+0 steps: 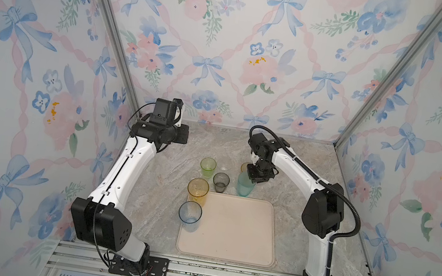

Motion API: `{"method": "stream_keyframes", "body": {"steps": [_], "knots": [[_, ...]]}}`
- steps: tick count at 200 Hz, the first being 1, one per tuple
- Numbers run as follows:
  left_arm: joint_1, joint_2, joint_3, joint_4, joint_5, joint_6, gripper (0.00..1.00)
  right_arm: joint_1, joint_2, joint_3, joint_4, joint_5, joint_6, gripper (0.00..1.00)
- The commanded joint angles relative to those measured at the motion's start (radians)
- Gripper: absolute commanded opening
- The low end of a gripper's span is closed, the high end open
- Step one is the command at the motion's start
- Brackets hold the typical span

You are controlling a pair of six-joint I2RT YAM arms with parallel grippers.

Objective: Place the glasses into the tray
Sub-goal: Pick up the glass from the center of the table.

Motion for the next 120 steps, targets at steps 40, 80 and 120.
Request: {"method": "stream_keyframes", "body": {"steps": [40,80,120], "knots": [[0.022,0.02,0.024,-0.006,0.004,0.031,0.33,-0.017,0.028,0.004,0.001,-0.009,0.016,0.15],[0.032,0.029,0.026,-0.007,0.014,0.038,0.34,-0.021,0.022,0.006,-0.006,-0.004,0.019,0.07],[0.037,0.033,0.028,-0.007,0.022,0.042,0.33,-0.024,0.005,0.006,-0.013,0.0,0.019,0.0]]}}
